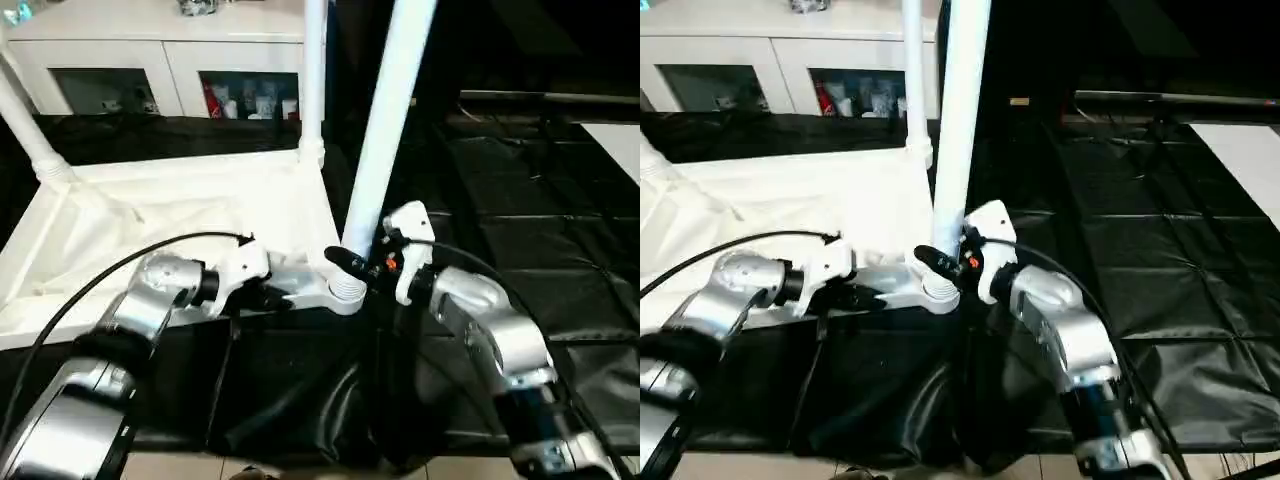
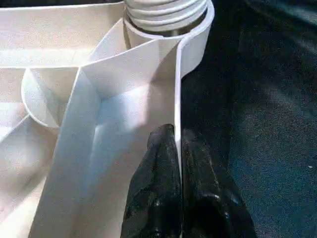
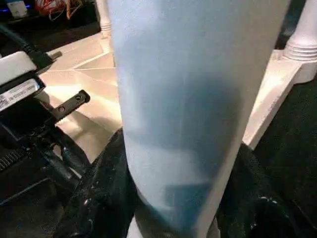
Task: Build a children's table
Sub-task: Insert table leg to table base
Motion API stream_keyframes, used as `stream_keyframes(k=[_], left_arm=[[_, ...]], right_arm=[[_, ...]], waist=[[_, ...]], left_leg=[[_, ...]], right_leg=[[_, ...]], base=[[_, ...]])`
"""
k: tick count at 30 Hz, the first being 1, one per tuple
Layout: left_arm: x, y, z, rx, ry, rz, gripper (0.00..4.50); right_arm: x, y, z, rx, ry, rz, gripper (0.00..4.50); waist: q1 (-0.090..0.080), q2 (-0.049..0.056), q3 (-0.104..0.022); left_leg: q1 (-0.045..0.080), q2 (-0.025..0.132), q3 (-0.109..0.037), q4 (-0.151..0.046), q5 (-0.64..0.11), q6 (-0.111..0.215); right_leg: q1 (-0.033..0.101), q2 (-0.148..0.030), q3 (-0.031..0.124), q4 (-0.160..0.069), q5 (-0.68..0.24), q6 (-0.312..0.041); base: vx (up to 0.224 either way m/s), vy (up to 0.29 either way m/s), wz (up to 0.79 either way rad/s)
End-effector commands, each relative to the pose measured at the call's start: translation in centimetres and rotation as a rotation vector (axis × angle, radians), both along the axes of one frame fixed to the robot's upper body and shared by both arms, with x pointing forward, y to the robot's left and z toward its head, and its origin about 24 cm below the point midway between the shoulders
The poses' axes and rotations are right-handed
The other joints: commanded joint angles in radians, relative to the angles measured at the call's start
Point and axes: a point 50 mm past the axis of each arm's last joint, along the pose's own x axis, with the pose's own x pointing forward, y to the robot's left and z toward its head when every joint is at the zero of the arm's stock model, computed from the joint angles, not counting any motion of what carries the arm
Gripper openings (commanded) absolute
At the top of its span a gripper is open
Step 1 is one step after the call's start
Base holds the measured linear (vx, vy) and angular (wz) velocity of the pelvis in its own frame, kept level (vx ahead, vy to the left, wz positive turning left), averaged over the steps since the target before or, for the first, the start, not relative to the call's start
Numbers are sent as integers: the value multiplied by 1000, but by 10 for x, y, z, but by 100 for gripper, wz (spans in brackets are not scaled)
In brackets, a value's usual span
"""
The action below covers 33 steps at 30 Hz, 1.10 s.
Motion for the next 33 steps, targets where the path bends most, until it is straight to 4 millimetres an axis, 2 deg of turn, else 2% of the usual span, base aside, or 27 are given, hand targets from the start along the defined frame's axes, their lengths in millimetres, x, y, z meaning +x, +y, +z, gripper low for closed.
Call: stream_keyframes(k=[1,4,9,10,14,15,16,21,28,29,31,32,33], left_arm=[[-11,3,-16,-20,79,24,0],[-10,2,-12,-42,62,37,0],[-9,1,-10,-44,66,48,0],[-9,1,-10,-42,68,47,0],[-10,1,-9,-30,74,40,0],[-10,0,-9,-27,74,37,0],[-10,0,-9,-26,74,36,0],[-10,-2,-8,-27,72,36,0],[-8,-2,-6,-29,67,46,0],[-8,-2,-6,-29,66,48,0],[-7,-2,-6,-28,64,51,0],[-7,-2,-6,-28,64,52,0],[-6,-2,-5,-26,60,56,0]], right_arm=[[6,-6,1,-33,8,-26,185],[7,-6,-3,-70,34,3,185],[4,-7,-7,-103,99,44,185],[4,-8,-8,-110,102,48,185],[6,-9,-11,-115,111,45,185],[8,-10,-12,-102,113,22,185],[9,-10,-13,-91,110,10,185],[11,-14,-15,-42,115,-31,185],[6,-26,-31,56,136,-126,185],[4,-27,-33,75,137,-132,185],[1,-27,-36,100,139,-137,185],[-1,-27,-37,107,136,-141,185],[-5,-27,-40,111,119,-146,185]], waist=[[3,-12,-67],[-1,-10,-68],[-1,-10,-67],[0,-5,-67],[1,-9,-69],[1,-9,-69],[-1,-3,-68],[-2,-6,-67],[0,-3,-68],[0,2,-68],[0,-1,-68],[1,7,-68],[0,8,-68]], left_leg=[[21,66,-26,-70,-126,25],[20,63,-24,-68,-111,32],[22,64,-23,-69,-128,26],[22,63,-23,-68,-128,23],[22,63,-23,-68,-124,21],[21,63,-23,-67,-118,23],[22,62,-22,-67,-129,20],[22,64,-24,-70,-151,12],[23,64,-23,-70,-158,13],[23,64,-24,-71,-162,12],[23,64,-24,-72,-171,11],[24,64,-26,-72,-173,9],[24,65,-25,-73,-177,6]], right_leg=[[31,-103,51,-77,-48,-224],[32,-100,50,-75,-14,-228],[31,-99,50,-77,-37,-229],[31,-100,51,-77,-38,-230],[32,-100,51,-77,-28,-229],[32,-99,50,-75,-15,-231],[29,-99,51,-78,-20,-233],[32,-100,51,-79,-46,-237],[30,-101,51,-81,-42,-237],[30,-101,51,-81,-41,-237],[30,-101,51,-82,-43,-238],[30,-101,50,-81,-45,-238],[29,-100,50,-83,-38,-238]], base=[[0,0,0],[0,0,0],[0,0,0],[0,0,0],[0,0,0],[0,0,0],[0,0,0],[0,0,0],[0,0,0],[0,0,0],[0,0,0],[0,0,0],[0,0,0]])
